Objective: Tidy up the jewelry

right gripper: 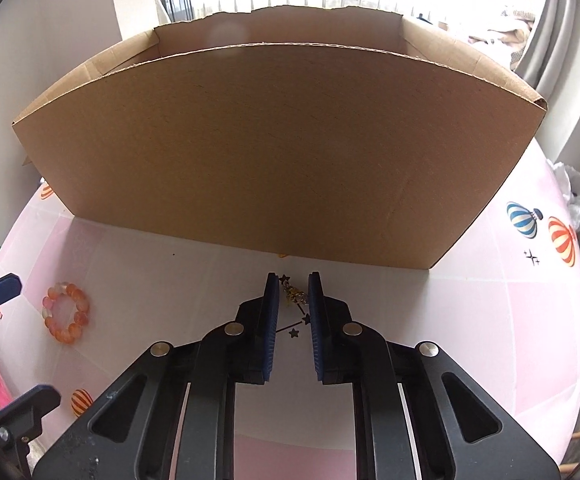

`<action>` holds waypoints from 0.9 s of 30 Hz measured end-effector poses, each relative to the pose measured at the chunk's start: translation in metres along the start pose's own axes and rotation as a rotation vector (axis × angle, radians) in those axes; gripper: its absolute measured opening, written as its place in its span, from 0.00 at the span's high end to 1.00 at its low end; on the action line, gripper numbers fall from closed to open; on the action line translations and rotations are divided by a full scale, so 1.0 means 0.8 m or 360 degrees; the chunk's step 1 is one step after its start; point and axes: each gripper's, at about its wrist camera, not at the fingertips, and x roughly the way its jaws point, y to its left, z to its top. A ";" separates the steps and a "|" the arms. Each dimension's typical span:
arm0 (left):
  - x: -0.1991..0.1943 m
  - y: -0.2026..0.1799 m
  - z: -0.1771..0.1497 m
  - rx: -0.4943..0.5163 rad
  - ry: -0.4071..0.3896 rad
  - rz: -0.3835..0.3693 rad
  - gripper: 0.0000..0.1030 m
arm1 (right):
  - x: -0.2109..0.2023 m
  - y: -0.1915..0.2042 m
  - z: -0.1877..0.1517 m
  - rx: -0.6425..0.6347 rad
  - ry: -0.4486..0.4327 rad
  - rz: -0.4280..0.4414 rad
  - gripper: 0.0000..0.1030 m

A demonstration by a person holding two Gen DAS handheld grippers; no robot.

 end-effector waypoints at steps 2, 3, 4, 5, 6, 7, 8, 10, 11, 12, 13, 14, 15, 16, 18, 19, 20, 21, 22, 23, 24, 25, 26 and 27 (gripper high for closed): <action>0.003 -0.003 0.003 0.0028 -0.0007 0.0002 0.25 | -0.001 -0.003 0.001 0.0006 0.0000 0.0008 0.87; 0.006 -0.004 0.005 0.0046 0.0003 0.0012 0.32 | -0.002 -0.004 0.002 0.0008 -0.0001 0.0011 0.87; 0.010 -0.004 0.005 0.0059 0.0020 0.0025 0.38 | -0.003 -0.005 0.002 0.0012 -0.0003 0.0012 0.87; 0.014 -0.004 0.006 0.0070 0.0042 0.0039 0.41 | -0.003 -0.006 0.003 0.0016 -0.0003 0.0015 0.87; 0.018 -0.002 0.003 0.0073 0.0061 0.0047 0.46 | -0.004 -0.007 0.005 0.0019 -0.0004 0.0020 0.87; 0.022 0.004 0.003 0.0072 0.0087 0.0050 0.49 | -0.004 -0.008 0.005 0.0022 -0.0005 0.0023 0.87; 0.026 0.008 0.001 0.0072 0.0114 0.0057 0.51 | -0.005 -0.010 0.005 0.0024 -0.0007 0.0025 0.87; 0.037 0.014 -0.001 0.0070 0.0166 0.0079 0.58 | -0.006 -0.010 0.006 0.0022 -0.0011 0.0030 0.88; 0.037 0.016 -0.002 0.0054 0.0158 0.0072 0.60 | -0.007 -0.011 0.005 0.0019 -0.0012 0.0029 0.89; 0.038 0.017 -0.002 0.0046 0.0159 0.0077 0.63 | -0.008 -0.011 0.005 0.0019 -0.0012 0.0031 0.90; 0.038 0.018 -0.001 0.0044 0.0160 0.0088 0.66 | -0.009 -0.012 0.005 0.0021 -0.0009 0.0038 0.93; 0.037 0.018 -0.001 0.0041 0.0158 0.0097 0.68 | -0.006 -0.014 0.002 0.0028 -0.0009 0.0041 0.95; 0.036 0.018 -0.001 0.0033 0.0158 0.0099 0.71 | -0.007 -0.015 0.000 0.0031 -0.0008 0.0047 0.96; 0.035 0.019 -0.002 0.0020 0.0159 0.0096 0.77 | -0.009 -0.017 -0.001 0.0036 -0.0007 0.0054 0.97; 0.034 0.020 -0.002 0.0006 0.0165 0.0093 0.83 | -0.013 -0.022 -0.005 0.0052 0.0000 0.0079 0.99; 0.033 0.019 -0.003 0.0005 0.0169 0.0089 0.86 | -0.015 -0.024 -0.007 0.0063 0.0006 0.0092 0.99; 0.032 0.019 -0.004 0.0003 0.0174 0.0084 0.87 | -0.017 -0.027 -0.009 0.0074 0.0012 0.0104 0.99; 0.029 0.019 -0.006 -0.0001 0.0179 0.0075 0.89 | -0.020 -0.030 -0.010 0.0085 0.0017 0.0116 0.99; 0.027 0.019 -0.008 -0.0011 0.0184 0.0060 0.89 | -0.022 -0.032 -0.011 0.0096 0.0020 0.0131 0.99; 0.025 0.019 -0.010 -0.0018 0.0188 0.0051 0.89 | -0.023 -0.035 -0.012 0.0103 0.0015 0.0147 0.99; 0.023 0.019 -0.012 -0.0022 0.0188 0.0049 0.89 | -0.026 -0.036 -0.010 0.0099 0.0003 0.0155 0.98; 0.021 0.018 -0.014 -0.0023 0.0188 0.0052 0.89 | -0.027 -0.036 -0.008 0.0083 -0.0011 0.0152 0.95; 0.020 0.018 -0.015 -0.0023 0.0188 0.0055 0.89 | -0.027 -0.035 -0.005 0.0062 -0.0027 0.0132 0.94; 0.020 0.018 -0.015 -0.0022 0.0187 0.0059 0.89 | -0.026 -0.033 -0.001 0.0043 -0.0035 0.0115 0.92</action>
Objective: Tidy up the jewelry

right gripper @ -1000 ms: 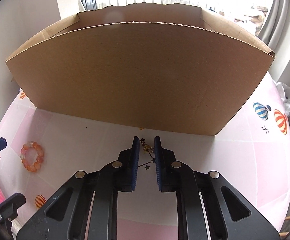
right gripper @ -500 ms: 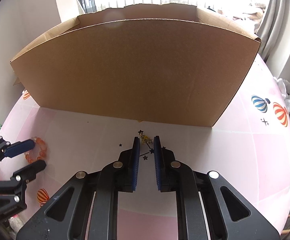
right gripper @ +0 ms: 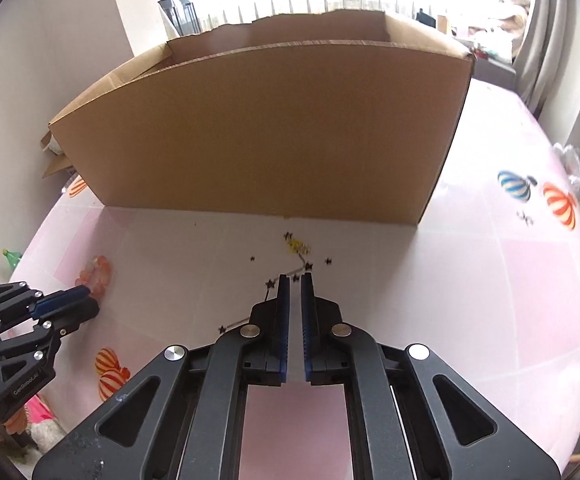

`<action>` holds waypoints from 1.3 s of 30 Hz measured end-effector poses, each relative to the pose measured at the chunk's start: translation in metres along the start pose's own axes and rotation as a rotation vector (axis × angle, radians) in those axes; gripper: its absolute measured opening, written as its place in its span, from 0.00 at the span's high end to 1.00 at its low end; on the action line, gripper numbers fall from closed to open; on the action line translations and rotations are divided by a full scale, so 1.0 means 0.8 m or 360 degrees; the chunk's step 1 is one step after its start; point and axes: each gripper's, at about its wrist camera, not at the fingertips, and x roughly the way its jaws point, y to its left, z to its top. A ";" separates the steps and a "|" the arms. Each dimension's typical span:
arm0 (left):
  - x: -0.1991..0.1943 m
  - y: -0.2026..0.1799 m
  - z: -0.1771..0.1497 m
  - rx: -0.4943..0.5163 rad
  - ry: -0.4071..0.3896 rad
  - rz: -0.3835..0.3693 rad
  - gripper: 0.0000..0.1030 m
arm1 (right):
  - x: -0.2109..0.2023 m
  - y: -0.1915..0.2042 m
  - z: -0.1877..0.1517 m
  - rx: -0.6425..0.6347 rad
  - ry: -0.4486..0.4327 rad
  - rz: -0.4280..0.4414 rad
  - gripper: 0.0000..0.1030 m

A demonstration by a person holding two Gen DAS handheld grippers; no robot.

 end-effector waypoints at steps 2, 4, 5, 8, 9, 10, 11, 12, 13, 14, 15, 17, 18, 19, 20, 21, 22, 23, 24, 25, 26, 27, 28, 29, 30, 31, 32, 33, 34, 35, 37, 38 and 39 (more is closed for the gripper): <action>-0.001 0.001 0.000 -0.0001 -0.0004 -0.0004 0.88 | 0.004 0.004 0.010 -0.0038 -0.0022 -0.0015 0.85; 0.000 0.002 0.000 -0.0003 -0.0008 -0.0007 0.88 | 0.011 0.007 0.019 -0.0075 -0.0029 -0.0026 0.85; 0.000 0.002 0.000 0.0000 -0.0010 -0.0007 0.88 | 0.015 0.008 0.024 -0.0092 -0.0028 -0.0033 0.85; 0.003 -0.002 0.002 0.0010 -0.0013 -0.0007 0.88 | 0.032 0.009 0.034 -0.0138 0.0000 -0.0059 0.86; 0.004 -0.002 0.002 0.0012 -0.0014 -0.0009 0.88 | 0.034 0.012 0.034 -0.0156 -0.0011 -0.0080 0.87; 0.003 -0.001 0.002 0.0016 -0.0015 -0.0011 0.88 | 0.036 0.013 0.036 -0.0175 -0.0009 -0.0101 0.93; 0.003 -0.001 0.002 0.0018 -0.0015 -0.0013 0.88 | 0.036 0.013 0.038 -0.0187 0.0002 -0.0110 0.98; 0.003 -0.001 0.001 0.0017 -0.0015 -0.0016 0.88 | 0.035 0.012 0.039 -0.0179 0.0012 -0.0104 0.98; 0.003 -0.001 0.001 0.0015 -0.0016 -0.0021 0.88 | 0.034 0.008 0.040 -0.0155 0.0020 -0.0088 0.99; 0.003 -0.001 0.002 0.0014 -0.0016 -0.0026 0.88 | 0.030 0.004 0.042 -0.0123 0.0027 -0.0065 1.00; 0.003 0.000 0.002 0.0012 -0.0017 -0.0031 0.88 | 0.028 -0.001 0.042 -0.0088 0.0038 -0.0042 1.00; 0.003 0.001 0.002 0.0005 -0.0017 -0.0046 0.88 | 0.020 -0.011 0.039 -0.0018 0.0050 0.0004 1.00; 0.002 0.002 0.001 0.0006 -0.0017 -0.0053 0.88 | 0.017 -0.016 0.038 0.0020 0.0058 0.0036 1.00; 0.002 0.003 0.001 0.0008 -0.0019 -0.0058 0.88 | 0.012 -0.022 0.036 0.0064 0.0064 0.0070 1.00; 0.001 0.004 0.000 0.0009 -0.0023 -0.0064 0.88 | 0.008 -0.027 0.034 0.0101 0.0070 0.0095 1.00; 0.001 0.005 -0.001 0.0011 -0.0025 -0.0070 0.88 | 0.004 -0.033 0.032 0.0137 0.0081 0.0125 1.00; 0.000 0.005 -0.001 0.0015 -0.0027 -0.0078 0.88 | 0.001 -0.037 0.030 0.0169 0.0091 0.0156 1.00; 0.000 0.006 -0.001 0.0019 -0.0031 -0.0083 0.88 | -0.002 -0.042 0.029 0.0210 0.0100 0.0193 1.00; -0.001 0.007 -0.002 0.0021 -0.0036 -0.0090 0.88 | -0.006 -0.047 0.028 0.0248 0.0104 0.0230 1.00; -0.003 0.007 -0.002 0.0021 -0.0044 -0.0098 0.88 | -0.009 -0.052 0.027 0.0294 0.0108 0.0277 1.00; -0.004 0.008 -0.002 0.0021 -0.0053 -0.0103 0.88 | -0.013 -0.055 0.026 0.0351 0.0108 0.0331 1.00; -0.006 0.008 -0.001 0.0020 -0.0060 -0.0107 0.88 | -0.019 -0.062 0.020 0.0416 0.0105 0.0395 1.00; -0.008 0.009 -0.001 0.0019 -0.0067 -0.0115 0.88 | -0.021 -0.069 0.019 0.0472 0.0099 0.0449 1.00; -0.010 0.009 -0.001 0.0019 -0.0070 -0.0122 0.88 | -0.029 -0.061 0.012 0.0524 0.0093 0.0491 1.00; -0.011 0.009 -0.001 0.0018 -0.0071 -0.0122 0.88 | -0.030 -0.065 0.014 0.0564 0.0086 0.0525 1.00; -0.012 0.009 -0.001 0.0015 -0.0071 -0.0126 0.87 | -0.035 -0.063 0.016 0.0568 0.0072 0.0513 1.00; -0.013 0.010 0.000 0.0011 -0.0066 -0.0136 0.85 | -0.038 -0.059 0.017 0.0528 0.0054 0.0458 1.00; -0.013 0.011 0.000 0.0005 -0.0062 -0.0141 0.79 | -0.043 -0.054 0.018 0.0467 0.0036 0.0401 1.00; -0.015 0.012 0.000 0.0002 -0.0063 -0.0144 0.72 | -0.047 -0.045 0.018 0.0435 0.0022 0.0392 1.00; -0.016 0.012 0.001 0.0004 -0.0068 -0.0148 0.69 | -0.047 -0.045 0.018 0.0433 0.0015 0.0417 1.00; -0.018 0.010 0.002 0.0024 -0.0083 -0.0141 0.65 | -0.048 -0.044 0.017 0.0436 0.0006 0.0443 1.00; -0.018 0.009 0.003 0.0038 -0.0083 -0.0132 0.65 | -0.048 -0.043 0.017 0.0432 -0.0002 0.0435 1.00; -0.017 0.008 0.004 0.0054 -0.0077 -0.0114 0.65 | -0.051 -0.046 0.016 0.0433 -0.0007 0.0435 1.00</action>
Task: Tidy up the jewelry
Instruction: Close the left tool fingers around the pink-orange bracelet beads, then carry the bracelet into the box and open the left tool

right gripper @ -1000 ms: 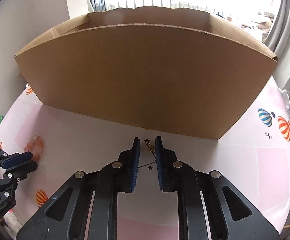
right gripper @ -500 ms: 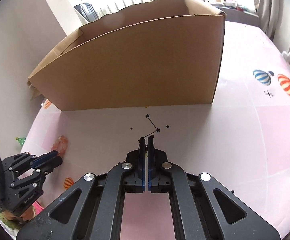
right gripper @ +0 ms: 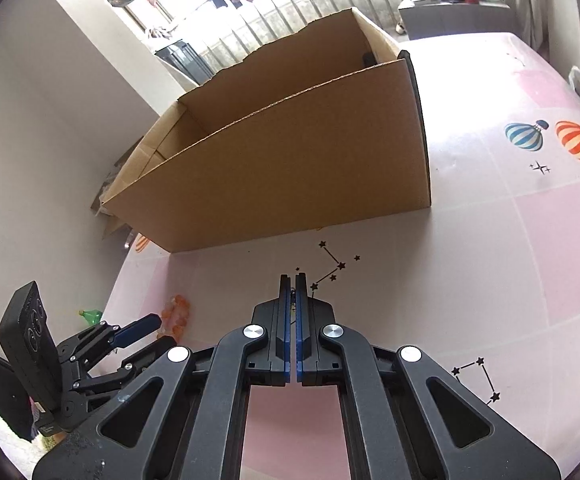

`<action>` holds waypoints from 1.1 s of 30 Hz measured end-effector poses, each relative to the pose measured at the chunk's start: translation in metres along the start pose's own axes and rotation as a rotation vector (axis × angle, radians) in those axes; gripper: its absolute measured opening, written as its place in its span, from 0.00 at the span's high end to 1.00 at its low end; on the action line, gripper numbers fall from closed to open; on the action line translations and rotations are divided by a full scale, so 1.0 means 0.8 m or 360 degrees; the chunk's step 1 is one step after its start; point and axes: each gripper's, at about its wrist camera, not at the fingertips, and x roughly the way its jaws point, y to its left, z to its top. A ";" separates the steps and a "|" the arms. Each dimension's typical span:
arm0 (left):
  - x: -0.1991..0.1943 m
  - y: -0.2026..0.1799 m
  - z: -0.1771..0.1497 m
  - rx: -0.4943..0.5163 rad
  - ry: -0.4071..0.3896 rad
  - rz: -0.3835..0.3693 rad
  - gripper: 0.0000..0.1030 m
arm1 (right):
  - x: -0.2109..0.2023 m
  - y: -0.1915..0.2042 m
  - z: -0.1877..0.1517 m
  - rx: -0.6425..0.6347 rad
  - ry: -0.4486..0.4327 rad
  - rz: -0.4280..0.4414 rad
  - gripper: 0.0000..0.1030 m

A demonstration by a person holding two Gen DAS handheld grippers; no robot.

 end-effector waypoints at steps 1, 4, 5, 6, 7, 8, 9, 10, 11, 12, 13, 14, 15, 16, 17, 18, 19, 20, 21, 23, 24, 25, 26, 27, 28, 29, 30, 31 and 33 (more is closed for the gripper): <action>0.003 -0.001 0.001 0.0014 0.0013 0.0020 0.65 | 0.002 -0.002 -0.002 0.0003 -0.0005 0.0009 1.00; 0.016 -0.004 0.004 0.0040 0.0072 0.0060 0.65 | 0.006 -0.010 -0.008 0.0001 -0.0006 0.0028 1.00; 0.022 -0.003 0.004 0.0042 0.0108 0.0074 0.65 | 0.006 -0.010 -0.009 -0.0004 -0.0009 0.0030 1.00; 0.025 -0.001 0.004 0.0038 0.0112 0.0080 0.66 | 0.004 -0.010 -0.009 -0.0006 -0.0013 0.0039 1.00; 0.026 -0.001 0.006 0.0034 0.0120 0.0088 0.67 | 0.003 -0.009 -0.009 -0.0006 -0.0018 0.0048 1.00; 0.027 0.000 0.008 0.0035 0.0130 0.0101 0.69 | 0.000 -0.007 -0.008 -0.0008 -0.0025 0.0055 1.00; 0.028 0.000 0.010 0.0034 0.0138 0.0113 0.77 | 0.009 0.000 -0.006 -0.0015 -0.0032 0.0058 1.00; 0.029 0.001 0.012 0.0024 0.0144 0.0113 0.89 | 0.009 0.002 -0.005 -0.0020 -0.0044 0.0066 1.00; 0.029 0.004 0.014 0.0006 0.0154 0.0114 0.91 | 0.010 0.005 -0.004 -0.0023 -0.0055 0.0078 1.00; 0.028 0.007 0.015 -0.0014 0.0155 0.0105 0.91 | 0.007 0.007 -0.002 -0.0030 -0.0070 0.0088 1.00; 0.025 0.010 0.017 -0.0034 0.0147 0.0094 0.91 | 0.003 0.009 0.000 -0.0038 -0.0086 0.0093 1.00; 0.019 0.013 0.020 -0.0046 0.0128 0.0079 0.91 | -0.001 0.011 0.003 -0.0045 -0.0104 0.0100 1.00; 0.011 0.015 0.023 -0.0048 0.0101 0.0063 0.91 | -0.006 0.013 0.007 -0.0050 -0.0121 0.0109 1.00; 0.002 0.016 0.027 -0.0042 0.0073 0.0056 0.91 | -0.011 0.015 0.012 -0.0056 -0.0143 0.0120 1.00; -0.009 0.017 0.032 -0.0036 0.0040 0.0049 0.91 | -0.017 0.016 0.016 -0.0062 -0.0165 0.0130 1.00; -0.020 0.018 0.038 -0.0039 0.0008 0.0025 0.91 | -0.024 0.018 0.023 -0.0072 -0.0192 0.0140 1.00; -0.031 0.020 0.043 -0.0047 -0.0020 -0.0003 0.91 | -0.030 0.020 0.030 -0.0079 -0.0219 0.0150 1.00; -0.043 0.023 0.050 -0.0061 -0.0056 -0.0035 0.91 | -0.036 0.021 0.037 -0.0084 -0.0244 0.0165 1.00; -0.054 0.027 0.057 -0.0072 -0.0086 -0.0071 0.91 | -0.043 0.023 0.046 -0.0088 -0.0273 0.0181 1.00; -0.075 0.032 0.072 -0.0086 -0.0152 -0.0147 0.91 | -0.055 0.028 0.062 -0.0106 -0.0340 0.0195 1.00; -0.085 0.033 0.079 -0.0089 -0.0187 -0.0185 0.91 | -0.062 0.029 0.069 -0.0114 -0.0373 0.0203 1.00; -0.093 0.034 0.088 -0.0095 -0.0213 -0.0230 0.91 | -0.067 0.031 0.076 -0.0121 -0.0407 0.0215 1.00; -0.103 0.035 0.097 -0.0105 -0.0243 -0.0284 0.91 | -0.073 0.033 0.084 -0.0126 -0.0441 0.0231 1.00; -0.110 0.035 0.106 -0.0112 -0.0271 -0.0326 0.91 | -0.078 0.034 0.090 -0.0132 -0.0467 0.0247 1.00; -0.115 0.034 0.117 -0.0115 -0.0295 -0.0366 0.91 | -0.081 0.035 0.097 -0.0141 -0.0492 0.0256 1.00; -0.120 0.035 0.129 -0.0114 -0.0320 -0.0403 0.91 | -0.083 0.036 0.103 -0.0156 -0.0517 0.0247 1.00; -0.124 0.032 0.141 -0.0115 -0.0340 -0.0429 0.91 | -0.084 0.037 0.108 -0.0169 -0.0541 0.0224 1.00; -0.124 0.033 0.153 -0.0122 -0.0351 -0.0456 0.91 | -0.084 0.036 0.113 -0.0174 -0.0557 0.0212 1.00; -0.118 0.029 0.179 -0.0132 -0.0351 -0.0489 0.91 | -0.083 0.030 0.118 -0.0168 -0.0579 0.0223 1.00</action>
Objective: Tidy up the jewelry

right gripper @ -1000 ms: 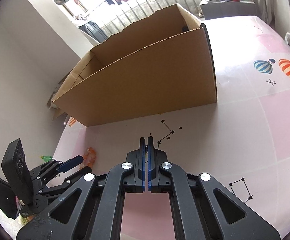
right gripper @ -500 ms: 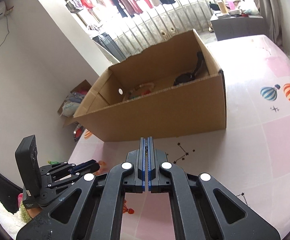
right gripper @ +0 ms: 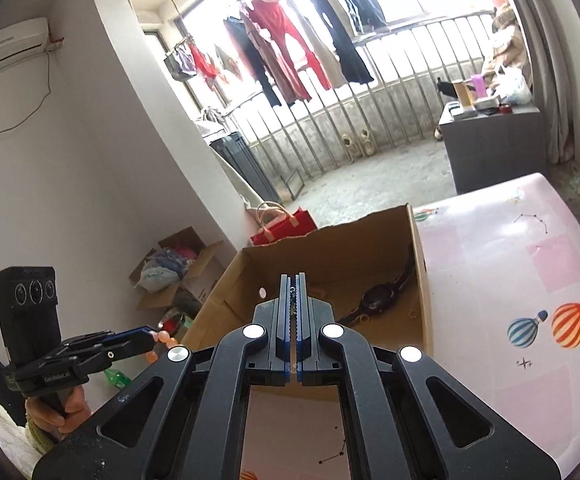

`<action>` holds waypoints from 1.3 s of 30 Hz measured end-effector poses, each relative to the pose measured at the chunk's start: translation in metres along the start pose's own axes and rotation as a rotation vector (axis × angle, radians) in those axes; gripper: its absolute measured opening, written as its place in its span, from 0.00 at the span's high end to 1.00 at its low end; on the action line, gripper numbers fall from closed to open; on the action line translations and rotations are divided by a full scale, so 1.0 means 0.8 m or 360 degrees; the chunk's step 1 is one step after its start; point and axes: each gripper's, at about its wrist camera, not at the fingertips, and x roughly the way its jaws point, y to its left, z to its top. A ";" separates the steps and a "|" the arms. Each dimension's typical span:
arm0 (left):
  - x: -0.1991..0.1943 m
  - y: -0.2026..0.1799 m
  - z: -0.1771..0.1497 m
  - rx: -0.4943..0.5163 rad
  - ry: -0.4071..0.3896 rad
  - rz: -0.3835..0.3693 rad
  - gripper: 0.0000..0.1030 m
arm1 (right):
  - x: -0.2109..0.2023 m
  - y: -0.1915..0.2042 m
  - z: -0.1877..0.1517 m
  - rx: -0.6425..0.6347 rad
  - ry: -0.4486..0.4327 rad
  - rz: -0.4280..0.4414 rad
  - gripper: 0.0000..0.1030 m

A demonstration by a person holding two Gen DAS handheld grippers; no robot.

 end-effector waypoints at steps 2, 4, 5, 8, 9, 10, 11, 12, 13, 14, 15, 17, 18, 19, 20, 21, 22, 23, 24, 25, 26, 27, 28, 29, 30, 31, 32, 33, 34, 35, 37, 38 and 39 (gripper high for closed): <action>0.027 -0.002 0.021 0.0017 0.0041 0.0003 0.91 | 0.005 -0.007 0.002 0.0010 -0.0007 0.0005 1.00; 0.064 0.000 0.035 -0.0002 0.0130 -0.0021 0.91 | 0.008 -0.015 0.002 0.0016 -0.0009 -0.0014 1.00; 0.085 0.003 0.040 -0.0026 0.0183 -0.0037 0.91 | 0.008 -0.021 0.002 0.0014 -0.0007 -0.0030 1.00; 0.156 0.014 0.050 -0.0073 0.0376 -0.0017 0.91 | 0.015 -0.035 0.003 0.0043 0.0004 -0.0031 1.00; 0.178 0.018 0.051 -0.0108 0.0441 -0.0017 0.91 | 0.016 -0.038 0.003 0.0054 0.0008 -0.0030 1.00; 0.196 0.020 0.051 -0.0122 0.0496 -0.0010 0.91 | 0.018 -0.042 0.003 0.0060 0.0010 -0.0034 1.00; 0.215 0.021 0.053 -0.0115 0.0540 0.0009 0.91 | 0.017 -0.045 0.006 0.0063 0.0011 -0.0031 1.00; 0.232 0.020 0.054 -0.0100 0.0577 0.0034 0.91 | 0.018 -0.049 0.008 0.0071 0.0014 -0.0026 1.00; 0.246 0.021 0.053 -0.0097 0.0619 0.0046 0.90 | 0.019 -0.052 0.009 0.0077 0.0017 -0.0024 1.00; 0.261 0.021 0.051 -0.0109 0.0677 0.0048 0.90 | 0.021 -0.054 0.009 0.0082 0.0021 -0.0026 1.00; 0.273 0.020 0.048 -0.0120 0.0740 0.0064 0.90 | 0.023 -0.057 0.009 0.0085 0.0027 -0.0027 1.00; 0.288 0.018 0.045 -0.0130 0.0812 0.0094 0.84 | 0.026 -0.062 0.009 0.0094 0.0048 -0.0035 1.00; 0.290 0.018 0.045 -0.0144 0.0820 0.0081 0.74 | 0.028 -0.065 0.008 0.0104 0.0060 -0.0036 1.00; 0.288 0.018 0.046 -0.0165 0.0812 0.0057 0.65 | 0.030 -0.067 0.008 0.0114 0.0069 -0.0036 1.00; 0.281 0.018 0.047 -0.0192 0.0784 0.0030 0.62 | 0.032 -0.068 0.008 0.0121 0.0083 -0.0035 1.00; 0.272 0.019 0.049 -0.0209 0.0749 0.0014 0.60 | 0.034 -0.065 0.007 0.0126 0.0095 -0.0037 1.00; 0.261 0.021 0.051 -0.0218 0.0712 0.0012 0.58 | 0.036 -0.064 0.007 0.0129 0.0111 -0.0027 1.00; 0.247 0.023 0.053 -0.0224 0.0668 0.0015 0.57 | 0.039 -0.062 0.007 0.0133 0.0132 -0.0011 1.00; 0.232 0.027 0.054 -0.0230 0.0617 0.0027 0.55 | 0.044 -0.059 0.008 0.0135 0.0163 0.0012 1.00; 0.218 0.031 0.055 -0.0232 0.0564 0.0044 0.53 | 0.050 -0.056 0.009 0.0137 0.0195 0.0031 1.00; 0.198 0.035 0.056 -0.0228 0.0500 0.0070 0.51 | 0.058 -0.052 0.009 0.0134 0.0241 0.0048 1.00; 0.178 0.039 0.056 -0.0223 0.0436 0.0105 0.47 | 0.066 -0.049 0.009 0.0134 0.0295 0.0067 1.00; 0.160 0.041 0.056 -0.0210 0.0375 0.0141 0.42 | 0.077 -0.045 0.008 0.0140 0.0356 0.0085 1.00; 0.138 0.045 0.053 -0.0186 0.0305 0.0201 0.39 | 0.089 -0.042 0.007 0.0147 0.0427 0.0098 1.00; 0.121 0.048 0.051 -0.0162 0.0253 0.0259 0.35 | 0.101 -0.038 0.004 0.0142 0.0499 0.0106 1.00; 0.104 0.048 0.047 -0.0136 0.0204 0.0311 0.30 | 0.113 -0.034 0.002 0.0133 0.0560 0.0110 1.00; 0.086 0.051 0.042 -0.0119 0.0160 0.0369 0.28 | 0.125 -0.031 0.000 0.0130 0.0618 0.0103 1.00; 0.073 0.054 0.038 -0.0116 0.0128 0.0422 0.24 | 0.139 -0.028 -0.002 0.0127 0.0686 0.0108 1.00; 0.061 0.059 0.034 -0.0119 0.0104 0.0463 0.23 | 0.150 -0.026 -0.004 0.0130 0.0738 0.0123 1.00; 0.049 0.063 0.028 -0.0125 0.0084 0.0497 0.22 | 0.160 -0.024 -0.005 0.0137 0.0781 0.0135 0.99; 0.031 0.071 0.018 -0.0146 0.0051 0.0550 0.18 | 0.178 -0.019 -0.007 0.0137 0.0859 0.0125 0.96; 0.024 0.075 0.013 -0.0160 0.0036 0.0581 0.18 | 0.185 -0.018 -0.008 0.0135 0.0880 0.0101 0.96; 0.017 0.080 0.007 -0.0174 0.0026 0.0600 0.17 | 0.191 -0.017 -0.009 0.0130 0.0898 0.0073 0.96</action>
